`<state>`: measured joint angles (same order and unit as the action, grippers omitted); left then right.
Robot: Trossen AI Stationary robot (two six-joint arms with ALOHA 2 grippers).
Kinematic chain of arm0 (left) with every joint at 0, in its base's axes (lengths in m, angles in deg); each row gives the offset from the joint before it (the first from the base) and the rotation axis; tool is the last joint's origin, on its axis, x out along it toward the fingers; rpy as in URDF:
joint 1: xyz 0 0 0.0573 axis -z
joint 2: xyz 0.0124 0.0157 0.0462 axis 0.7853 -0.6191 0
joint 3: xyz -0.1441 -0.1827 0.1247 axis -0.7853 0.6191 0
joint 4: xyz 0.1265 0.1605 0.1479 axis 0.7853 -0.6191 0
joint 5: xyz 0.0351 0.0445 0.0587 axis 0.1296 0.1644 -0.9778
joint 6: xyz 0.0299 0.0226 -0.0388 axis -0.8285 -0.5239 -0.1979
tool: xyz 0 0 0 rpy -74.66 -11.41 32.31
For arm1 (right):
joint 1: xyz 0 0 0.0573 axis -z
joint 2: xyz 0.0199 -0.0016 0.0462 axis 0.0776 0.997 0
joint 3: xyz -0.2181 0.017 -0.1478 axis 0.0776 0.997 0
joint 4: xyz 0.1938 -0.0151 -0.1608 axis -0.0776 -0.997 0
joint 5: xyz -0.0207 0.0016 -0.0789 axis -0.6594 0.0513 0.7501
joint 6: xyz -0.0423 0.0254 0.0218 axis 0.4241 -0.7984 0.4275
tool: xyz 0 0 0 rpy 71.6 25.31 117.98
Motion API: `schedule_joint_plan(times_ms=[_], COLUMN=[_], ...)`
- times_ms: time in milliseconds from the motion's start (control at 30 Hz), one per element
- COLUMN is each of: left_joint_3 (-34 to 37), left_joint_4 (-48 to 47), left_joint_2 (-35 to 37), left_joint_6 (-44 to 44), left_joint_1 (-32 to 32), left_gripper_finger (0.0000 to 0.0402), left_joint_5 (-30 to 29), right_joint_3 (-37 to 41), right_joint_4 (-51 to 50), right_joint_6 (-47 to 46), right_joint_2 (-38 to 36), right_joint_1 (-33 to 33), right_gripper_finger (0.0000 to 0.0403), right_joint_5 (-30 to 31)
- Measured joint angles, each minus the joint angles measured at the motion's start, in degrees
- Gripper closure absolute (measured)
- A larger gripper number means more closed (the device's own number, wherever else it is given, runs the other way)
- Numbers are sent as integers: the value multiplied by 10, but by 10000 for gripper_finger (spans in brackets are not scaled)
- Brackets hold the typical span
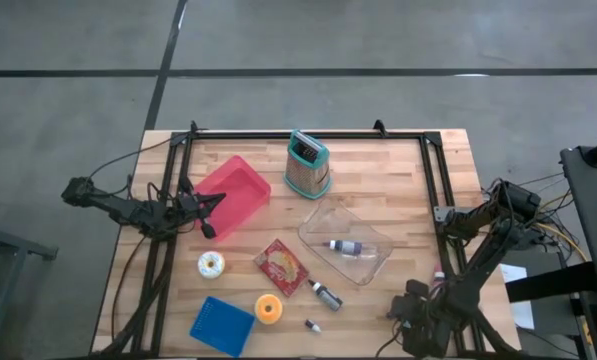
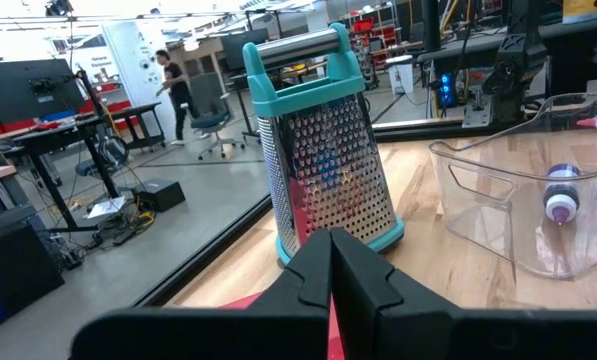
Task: Pick & Place Food Item
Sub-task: Put the small violet food coloring bottle into the transparent bin
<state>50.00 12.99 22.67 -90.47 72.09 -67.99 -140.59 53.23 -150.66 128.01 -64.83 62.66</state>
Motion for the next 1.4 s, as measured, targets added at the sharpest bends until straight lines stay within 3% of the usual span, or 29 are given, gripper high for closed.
schedule_joint_plan(times_ms=[233,567,833,1400], left_joint_3=[0,0,0,0], left_joint_4=[0,0,0,0], left_joint_2=[0,0,0,0], left_joint_6=[0,0,0,0], left_joint_1=[0,0,0,0], left_gripper_finger=[396,396,396,396], left_joint_5=[0,0,0,0], right_joint_3=[24,80,84,85], right_joint_4=[7,104,106,111], right_joint_6=[44,60,59,57], right_joint_2=[0,0,-1,0], right_joint_1=[0,0,0,1], right_gripper_finger=[172,172,175,254], right_joint_5=[22,24,35,38])
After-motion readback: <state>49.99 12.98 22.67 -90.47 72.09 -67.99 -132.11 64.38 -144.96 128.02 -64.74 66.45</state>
